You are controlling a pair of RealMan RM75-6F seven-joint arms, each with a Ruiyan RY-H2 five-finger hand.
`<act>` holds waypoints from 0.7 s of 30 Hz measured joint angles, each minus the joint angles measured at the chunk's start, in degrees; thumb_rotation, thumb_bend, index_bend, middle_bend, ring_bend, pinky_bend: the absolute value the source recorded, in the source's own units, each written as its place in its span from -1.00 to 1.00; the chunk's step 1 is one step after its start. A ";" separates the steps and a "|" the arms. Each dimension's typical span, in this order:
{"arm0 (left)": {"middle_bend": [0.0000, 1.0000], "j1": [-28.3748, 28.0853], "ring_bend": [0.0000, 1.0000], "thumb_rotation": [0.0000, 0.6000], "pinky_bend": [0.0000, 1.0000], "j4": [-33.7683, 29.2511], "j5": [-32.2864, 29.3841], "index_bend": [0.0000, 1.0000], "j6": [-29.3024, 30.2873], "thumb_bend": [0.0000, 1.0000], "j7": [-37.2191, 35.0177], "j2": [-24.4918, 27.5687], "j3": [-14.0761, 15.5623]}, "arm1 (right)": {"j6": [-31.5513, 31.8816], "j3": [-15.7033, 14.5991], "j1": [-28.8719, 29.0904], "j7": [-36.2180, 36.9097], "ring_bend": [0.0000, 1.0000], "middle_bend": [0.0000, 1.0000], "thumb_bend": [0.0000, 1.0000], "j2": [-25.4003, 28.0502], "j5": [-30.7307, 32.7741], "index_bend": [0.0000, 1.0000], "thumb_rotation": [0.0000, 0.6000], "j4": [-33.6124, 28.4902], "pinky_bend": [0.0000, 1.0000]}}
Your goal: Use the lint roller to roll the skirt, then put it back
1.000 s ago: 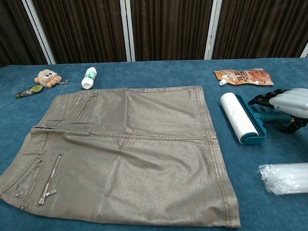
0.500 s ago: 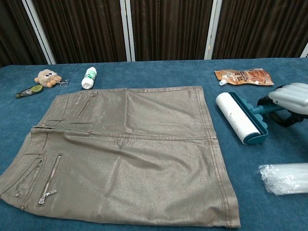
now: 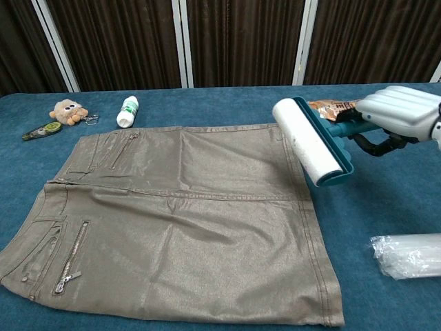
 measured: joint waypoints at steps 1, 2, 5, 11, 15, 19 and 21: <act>-1.00 0.00 -1.00 1.00 -1.00 -0.03 0.10 -1.00 0.01 -1.00 -0.17 0.10 0.02 | -0.16 0.43 0.67 -2.16 -0.22 0.04 0.63 0.82 -0.05 0.06 1.00 -2.88 -0.33; -1.00 -0.02 -1.00 1.00 -1.00 -0.04 0.22 -1.00 0.01 -1.00 -0.40 0.21 0.04 | -0.39 0.76 1.21 -4.03 -0.22 0.04 0.63 1.40 -0.06 0.06 1.00 -5.14 -0.33; -1.00 -0.05 -1.00 1.00 -1.00 0.01 0.37 -1.00 -0.03 -1.00 -1.01 0.45 0.06 | -2.05 1.87 3.14 -11.43 -0.22 0.04 0.63 3.08 0.45 0.06 1.00 -12.70 -0.33; -1.00 -0.12 -1.00 1.00 -1.00 0.75 -0.23 -1.00 -0.57 -1.00 -3.19 1.02 -0.13 | -8.35 3.98 7.77 -29.92 -0.20 0.04 0.69 3.58 5.23 0.07 1.00 -23.60 -0.30; -1.00 -0.16 -1.00 1.00 -1.00 1.20 -0.61 -1.00 -0.95 -1.00 -4.39 1.37 -0.23 | -11.10 4.82 10.55 -42.75 -0.19 0.05 0.73 2.21 11.99 0.09 1.00 -28.09 -0.28; -1.00 -0.11 -1.00 1.00 -1.00 1.31 -0.61 -1.00 -0.96 -1.00 -5.40 1.75 -0.28 | -11.95 4.92 13.57 -55.64 -0.17 0.06 0.76 -0.58 21.74 0.10 1.00 -31.24 -0.27; -1.00 -0.05 -1.00 1.00 -1.00 1.29 -0.57 -1.00 -0.88 -1.00 -5.88 1.96 -0.29 | -11.61 4.68 14.87 -60.60 -0.17 0.06 0.79 -2.07 26.24 0.10 1.00 -32.13 -0.27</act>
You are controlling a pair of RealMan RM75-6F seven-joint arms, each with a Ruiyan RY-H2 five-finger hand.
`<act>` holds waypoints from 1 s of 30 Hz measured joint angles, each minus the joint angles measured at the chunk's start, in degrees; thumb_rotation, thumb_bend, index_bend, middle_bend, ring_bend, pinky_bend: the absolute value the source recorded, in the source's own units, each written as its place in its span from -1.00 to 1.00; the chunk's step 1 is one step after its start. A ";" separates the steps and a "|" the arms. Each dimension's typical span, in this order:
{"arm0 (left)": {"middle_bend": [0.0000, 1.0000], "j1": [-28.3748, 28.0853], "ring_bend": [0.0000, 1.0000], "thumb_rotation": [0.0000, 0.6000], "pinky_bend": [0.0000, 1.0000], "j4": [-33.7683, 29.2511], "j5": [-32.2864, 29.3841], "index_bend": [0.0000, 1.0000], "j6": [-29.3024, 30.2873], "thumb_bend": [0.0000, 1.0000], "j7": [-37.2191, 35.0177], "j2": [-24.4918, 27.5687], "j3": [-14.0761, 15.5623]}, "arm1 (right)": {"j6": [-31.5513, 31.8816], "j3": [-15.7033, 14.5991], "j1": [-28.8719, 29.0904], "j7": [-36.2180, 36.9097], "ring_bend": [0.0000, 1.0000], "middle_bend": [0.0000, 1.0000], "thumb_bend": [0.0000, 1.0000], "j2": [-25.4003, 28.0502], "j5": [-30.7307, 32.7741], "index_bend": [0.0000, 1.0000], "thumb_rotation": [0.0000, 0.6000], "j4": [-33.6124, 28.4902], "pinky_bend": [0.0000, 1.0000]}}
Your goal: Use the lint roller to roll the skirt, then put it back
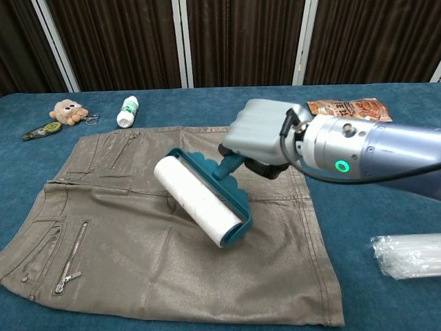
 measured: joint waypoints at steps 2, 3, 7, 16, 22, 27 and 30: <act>-1.00 0.04 -1.00 1.00 -1.00 0.01 0.01 -1.00 0.02 -1.00 -0.39 0.18 0.00 | 0.99 -0.59 1.48 -5.35 -0.17 0.06 0.81 -1.64 4.97 0.10 1.00 -0.65 -0.26; -1.00 0.05 -1.00 1.00 -1.00 0.04 0.00 -1.00 -0.02 -1.00 -0.56 0.25 0.00 | 1.61 -1.00 2.04 -7.58 -0.17 0.06 0.81 -2.21 6.80 0.10 1.00 -0.72 -0.26; -1.00 0.01 -1.00 1.00 -1.00 0.06 -0.04 -1.00 -0.22 -1.00 -0.98 0.42 0.01 | 5.97 -3.19 4.13 -16.49 -0.15 0.07 0.82 -4.29 12.78 0.11 1.00 -0.26 -0.24; -1.00 -0.16 -1.00 1.00 -1.00 -0.36 0.09 -1.00 -0.50 -1.00 -0.55 0.41 0.13 | 11.06 -7.70 4.79 -19.94 -0.13 0.08 0.85 -3.20 17.63 0.12 1.00 6.79 -0.23; -1.00 -0.46 -1.00 1.00 -1.00 -0.66 0.19 -1.00 -0.89 -1.00 0.16 0.18 0.19 | 11.15 -9.46 3.98 -17.89 -0.13 0.08 0.85 -0.64 17.90 0.12 1.00 10.02 -0.23; -1.00 -0.69 -1.00 1.00 -1.00 -0.92 0.48 -1.00 -1.08 -1.00 0.94 -0.04 0.31 | 10.95 -10.17 3.74 -16.80 -0.13 0.08 0.85 0.04 17.05 0.12 1.00 9.06 -0.23; -1.00 -0.81 -1.00 1.00 -1.00 -1.01 0.40 -1.00 -1.22 -1.00 1.15 -0.15 0.30 | 11.03 -10.54 3.96 -16.58 -0.13 0.08 0.85 0.10 15.65 0.12 1.00 7.13 -0.23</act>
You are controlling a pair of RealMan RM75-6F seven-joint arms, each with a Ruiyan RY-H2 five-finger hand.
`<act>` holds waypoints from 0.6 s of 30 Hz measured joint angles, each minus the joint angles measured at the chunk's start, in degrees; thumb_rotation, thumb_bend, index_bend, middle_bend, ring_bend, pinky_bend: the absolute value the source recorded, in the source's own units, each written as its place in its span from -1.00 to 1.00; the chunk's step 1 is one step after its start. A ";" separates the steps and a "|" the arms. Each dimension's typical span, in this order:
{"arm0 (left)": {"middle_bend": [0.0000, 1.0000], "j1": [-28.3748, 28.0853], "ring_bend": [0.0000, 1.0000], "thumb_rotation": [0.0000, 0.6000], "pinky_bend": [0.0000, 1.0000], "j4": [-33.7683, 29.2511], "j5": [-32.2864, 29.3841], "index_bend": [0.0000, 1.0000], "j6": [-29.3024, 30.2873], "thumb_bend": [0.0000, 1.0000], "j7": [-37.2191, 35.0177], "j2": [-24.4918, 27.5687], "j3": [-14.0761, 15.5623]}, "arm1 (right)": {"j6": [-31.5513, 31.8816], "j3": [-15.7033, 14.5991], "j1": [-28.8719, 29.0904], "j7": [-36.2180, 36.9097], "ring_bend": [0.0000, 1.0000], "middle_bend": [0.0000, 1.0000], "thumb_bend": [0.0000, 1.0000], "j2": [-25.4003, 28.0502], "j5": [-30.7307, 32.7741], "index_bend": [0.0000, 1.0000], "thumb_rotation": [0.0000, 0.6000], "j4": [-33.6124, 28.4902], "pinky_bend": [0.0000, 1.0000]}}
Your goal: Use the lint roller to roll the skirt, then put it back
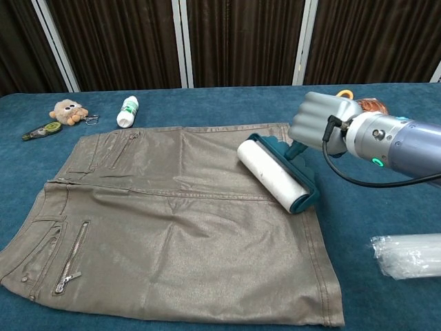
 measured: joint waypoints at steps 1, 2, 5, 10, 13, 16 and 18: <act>-1.00 -0.04 -1.00 1.00 -1.00 -0.01 -0.01 -1.00 -0.06 -1.00 0.04 -0.01 0.00 | 0.07 -0.19 0.18 -0.02 -0.13 0.08 0.85 -0.07 -0.81 0.12 1.00 -0.86 -0.23; -1.00 -0.09 -1.00 1.00 -1.00 -0.01 -0.01 -1.00 -0.12 -1.00 0.10 -0.03 0.02 | 0.12 -0.37 0.37 -0.12 -0.13 0.08 0.85 -0.17 -1.51 0.12 1.00 -1.48 -0.23; -1.00 -0.10 -1.00 1.00 -1.00 0.04 -0.03 -1.00 -0.14 -1.00 0.04 -0.02 0.04 | 0.29 -1.02 1.25 -1.06 -0.13 0.08 0.85 -0.86 -3.96 0.12 1.00 -3.76 -0.23; -1.00 -0.02 -1.00 1.00 -1.00 0.31 -0.27 -1.00 -0.04 -1.00 -0.43 0.08 -0.04 | 0.52 -1.33 3.04 -2.89 -0.13 0.08 0.85 -3.20 -6.83 0.12 1.00 -6.98 -0.23; -1.00 0.03 -1.00 1.00 -1.00 0.52 -0.46 -1.00 -0.07 -1.00 -0.83 0.18 -0.07 | 0.43 -1.48 3.93 -3.63 -0.13 0.08 0.85 -4.08 -8.54 0.12 1.00 -8.02 -0.23; -1.00 0.08 -1.00 1.00 -1.00 0.68 -0.58 -1.00 -0.06 -1.00 -1.13 0.27 -0.09 | 0.09 -2.01 4.71 -4.26 -0.13 0.08 0.85 -4.53 -10.78 0.12 1.00 -8.55 -0.23; -1.00 0.16 -1.00 1.00 -1.00 0.77 -0.64 -1.00 0.02 -1.00 -1.25 0.31 -0.09 | -0.15 -2.50 5.12 -4.49 -0.13 0.08 0.85 -4.70 -12.60 0.12 1.00 -8.66 -0.23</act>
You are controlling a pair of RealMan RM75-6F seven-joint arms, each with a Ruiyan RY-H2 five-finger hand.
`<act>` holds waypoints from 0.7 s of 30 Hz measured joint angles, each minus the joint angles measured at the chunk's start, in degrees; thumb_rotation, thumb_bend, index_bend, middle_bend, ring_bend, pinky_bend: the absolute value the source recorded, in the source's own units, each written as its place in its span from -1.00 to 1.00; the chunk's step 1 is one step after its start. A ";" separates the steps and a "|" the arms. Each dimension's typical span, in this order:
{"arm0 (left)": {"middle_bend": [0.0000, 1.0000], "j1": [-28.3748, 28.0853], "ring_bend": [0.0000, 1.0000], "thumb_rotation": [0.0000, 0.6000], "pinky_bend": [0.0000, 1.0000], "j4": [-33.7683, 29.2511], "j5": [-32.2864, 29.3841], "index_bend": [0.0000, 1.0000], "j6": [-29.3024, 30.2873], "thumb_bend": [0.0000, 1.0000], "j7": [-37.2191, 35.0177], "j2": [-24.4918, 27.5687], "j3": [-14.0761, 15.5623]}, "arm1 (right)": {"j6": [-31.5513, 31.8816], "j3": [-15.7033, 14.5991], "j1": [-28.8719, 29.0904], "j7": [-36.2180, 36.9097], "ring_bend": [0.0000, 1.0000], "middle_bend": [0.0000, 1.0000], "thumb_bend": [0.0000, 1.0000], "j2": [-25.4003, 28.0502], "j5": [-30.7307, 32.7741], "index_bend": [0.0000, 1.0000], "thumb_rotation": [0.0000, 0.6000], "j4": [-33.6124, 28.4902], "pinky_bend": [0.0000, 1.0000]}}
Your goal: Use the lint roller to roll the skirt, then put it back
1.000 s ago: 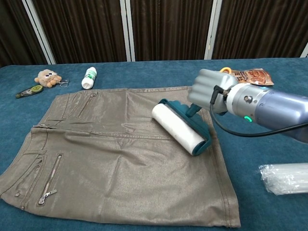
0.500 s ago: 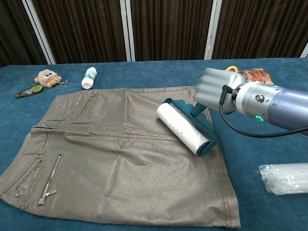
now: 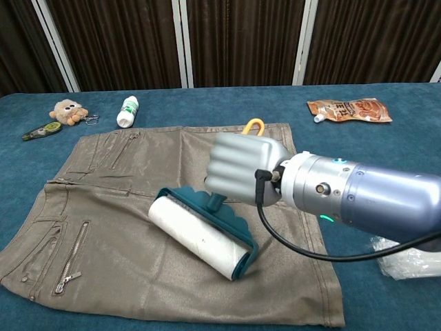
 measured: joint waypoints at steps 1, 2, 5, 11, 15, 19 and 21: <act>-1.00 0.01 -1.00 1.00 -1.00 0.03 -0.03 -1.00 -0.01 -1.00 -0.07 0.01 0.01 | -0.15 -0.36 0.23 -0.04 -0.13 0.08 0.85 -0.11 -1.37 0.12 1.00 0.01 -0.23; -1.00 0.03 -1.00 1.00 -1.00 0.07 -0.04 -1.00 -0.03 -1.00 -0.13 0.03 0.03 | -0.25 -0.64 0.36 0.01 -0.13 0.08 0.85 -0.19 -2.42 0.12 1.00 0.08 -0.23; -1.00 0.05 -1.00 1.00 -1.00 0.13 0.03 -1.00 -0.02 -1.00 -0.14 0.03 0.09 | -0.52 -1.48 0.53 0.83 -0.13 0.08 0.85 -0.40 -5.74 0.12 1.00 0.74 -0.23; -1.00 0.02 -1.00 1.00 -1.00 0.16 0.00 -1.00 -0.12 -1.00 -0.07 -0.02 0.11 | -0.35 -2.19 0.01 3.34 -0.13 0.08 0.85 0.38 -9.21 0.12 1.00 4.96 -0.23; -1.00 -0.07 -1.00 1.00 -1.00 0.17 -0.11 -1.00 -0.29 -1.00 0.06 -0.07 0.10 | -0.19 -2.54 -0.71 5.38 -0.13 0.08 0.85 1.78 -10.39 0.12 1.00 9.21 -0.23; -1.00 -0.26 -1.00 1.00 -1.00 0.21 -0.40 -1.00 -0.70 -1.00 0.60 -0.28 0.07 | -0.41 -2.99 -2.00 8.11 -0.13 0.08 0.85 3.61 -10.94 0.12 1.00 15.09 -0.23; -1.00 -0.40 -1.00 1.00 -1.00 0.18 -0.54 -1.00 -0.93 -1.00 1.11 -0.46 0.05 | -0.68 -3.05 -2.74 9.23 -0.13 0.08 0.85 4.34 -10.80 0.12 1.00 17.58 -0.23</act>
